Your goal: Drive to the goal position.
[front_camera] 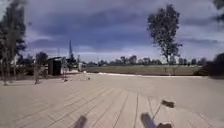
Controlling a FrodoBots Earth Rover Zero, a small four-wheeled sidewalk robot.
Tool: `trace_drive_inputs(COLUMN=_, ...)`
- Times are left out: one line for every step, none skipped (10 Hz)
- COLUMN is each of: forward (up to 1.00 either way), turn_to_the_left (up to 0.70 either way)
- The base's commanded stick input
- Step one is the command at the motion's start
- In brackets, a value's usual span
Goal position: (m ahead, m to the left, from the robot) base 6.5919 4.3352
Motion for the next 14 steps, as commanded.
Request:
trace_drive_inputs(forward=1.00, turn_to_the_left=0.00)
trace_drive_inputs(forward=1.00, turn_to_the_left=0.00)
trace_drive_inputs(forward=1.00, turn_to_the_left=0.00)
trace_drive_inputs(forward=1.00, turn_to_the_left=0.00)
trace_drive_inputs(forward=1.00, turn_to_the_left=0.00)
trace_drive_inputs(forward=1.00, turn_to_the_left=0.00)
trace_drive_inputs(forward=1.00, turn_to_the_left=0.00)
trace_drive_inputs(forward=1.00, turn_to_the_left=0.00)
trace_drive_inputs(forward=1.00, turn_to_the_left=0.00)
trace_drive_inputs(forward=1.00, turn_to_the_left=0.27)
trace_drive_inputs(forward=1.00, turn_to_the_left=0.35)
trace_drive_inputs(forward=1.00, turn_to_the_left=0.12)
trace_drive_inputs(forward=1.00, turn_to_the_left=0.06)
trace_drive_inputs(forward=1.00, turn_to_the_left=0.00)
